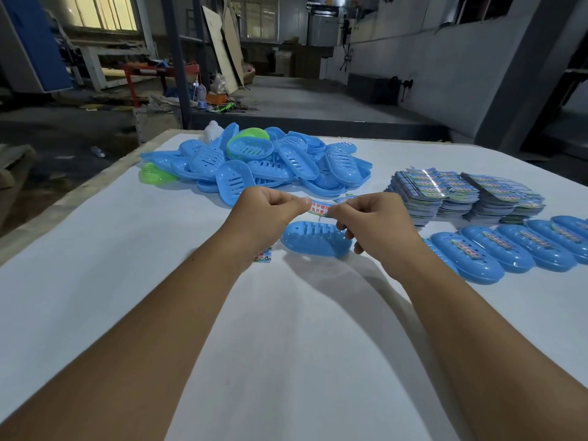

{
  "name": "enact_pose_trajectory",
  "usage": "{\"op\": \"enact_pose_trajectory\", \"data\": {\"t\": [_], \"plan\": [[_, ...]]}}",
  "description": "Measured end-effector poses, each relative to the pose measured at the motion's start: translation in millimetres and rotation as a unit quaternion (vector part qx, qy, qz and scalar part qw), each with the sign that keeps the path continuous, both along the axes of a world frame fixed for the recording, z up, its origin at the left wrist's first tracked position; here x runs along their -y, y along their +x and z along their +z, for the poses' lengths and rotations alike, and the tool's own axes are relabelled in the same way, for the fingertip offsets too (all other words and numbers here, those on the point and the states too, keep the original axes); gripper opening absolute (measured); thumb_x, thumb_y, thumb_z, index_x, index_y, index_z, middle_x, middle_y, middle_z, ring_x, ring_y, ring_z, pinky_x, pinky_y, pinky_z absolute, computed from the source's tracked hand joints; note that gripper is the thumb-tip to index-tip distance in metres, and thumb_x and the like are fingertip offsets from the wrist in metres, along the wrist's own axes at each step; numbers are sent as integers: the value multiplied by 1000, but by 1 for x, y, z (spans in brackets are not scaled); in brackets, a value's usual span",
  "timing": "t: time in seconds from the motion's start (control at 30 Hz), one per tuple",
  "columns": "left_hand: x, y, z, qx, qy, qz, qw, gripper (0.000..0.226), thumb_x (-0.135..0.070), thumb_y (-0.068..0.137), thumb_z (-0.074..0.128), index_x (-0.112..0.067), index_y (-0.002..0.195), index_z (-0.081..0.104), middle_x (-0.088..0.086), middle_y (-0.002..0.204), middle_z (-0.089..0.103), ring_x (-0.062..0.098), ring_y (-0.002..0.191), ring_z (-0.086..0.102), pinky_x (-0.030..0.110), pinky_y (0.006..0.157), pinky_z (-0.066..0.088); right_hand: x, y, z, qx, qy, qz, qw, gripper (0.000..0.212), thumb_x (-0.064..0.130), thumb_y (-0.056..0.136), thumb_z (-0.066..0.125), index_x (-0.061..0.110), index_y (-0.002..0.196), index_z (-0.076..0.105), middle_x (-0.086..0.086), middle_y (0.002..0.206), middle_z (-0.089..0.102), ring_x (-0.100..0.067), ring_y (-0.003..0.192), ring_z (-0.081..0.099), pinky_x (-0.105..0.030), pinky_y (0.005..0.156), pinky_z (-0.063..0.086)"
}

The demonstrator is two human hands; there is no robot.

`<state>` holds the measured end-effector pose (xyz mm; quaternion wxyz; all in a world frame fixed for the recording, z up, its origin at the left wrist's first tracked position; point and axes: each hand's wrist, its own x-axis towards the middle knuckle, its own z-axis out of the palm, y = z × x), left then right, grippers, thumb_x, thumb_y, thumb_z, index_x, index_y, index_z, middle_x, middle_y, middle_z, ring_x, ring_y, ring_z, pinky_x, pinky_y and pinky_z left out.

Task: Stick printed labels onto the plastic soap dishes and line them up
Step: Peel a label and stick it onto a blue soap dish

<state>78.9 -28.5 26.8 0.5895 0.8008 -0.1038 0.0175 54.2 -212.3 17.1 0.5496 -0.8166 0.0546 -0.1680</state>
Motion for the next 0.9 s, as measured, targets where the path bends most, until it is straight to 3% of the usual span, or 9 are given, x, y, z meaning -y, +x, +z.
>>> {"op": "enact_pose_trajectory", "data": {"t": [0.1,0.2,0.33,0.43,0.7,0.9], "plan": [[2,2,-3,-4,0,4,1000,19,-42,85,76,-24,82,79,-15,66,71,-7,55,58,11,51,41,1,0,0,-25,13,2,1000,30,31,78,80,7,62,72,-1,56,63,-13,50,51,-21,41,42],[4,2,-10,-12,5,3,1000,18,-39,84,78,-22,78,78,-10,53,61,3,39,44,16,40,35,3,-1,-3,-30,-13,-5,999,42,36,79,81,-3,69,69,-4,57,59,-14,49,49,-20,41,42],[8,7,-17,-6,27,27,999,18,-31,84,77,-16,74,76,-9,46,55,6,33,37,14,35,28,4,1,-4,-44,-59,-22,997,44,35,80,79,-6,70,66,-6,56,54,-13,40,46,-26,45,43],[11,10,-20,8,54,34,998,17,-28,83,76,-15,71,76,-4,49,61,7,39,43,16,39,33,3,1,-4,-57,-92,-35,994,42,37,79,78,-3,69,68,-8,56,51,-13,34,43,-29,50,43],[16,11,-24,23,119,50,991,19,-34,82,77,-18,71,76,-5,67,70,18,70,64,32,74,52,5,1,-6,-65,-128,-44,989,39,31,77,76,-5,69,65,-2,50,44,-14,32,41,-21,41,37],[15,8,-23,18,142,60,988,17,-32,81,76,-18,71,76,-4,68,71,17,75,68,29,69,51,2,1,-7,-77,-160,-46,983,32,35,77,79,6,65,73,-3,42,49,-12,29,37,-16,32,29]]}}
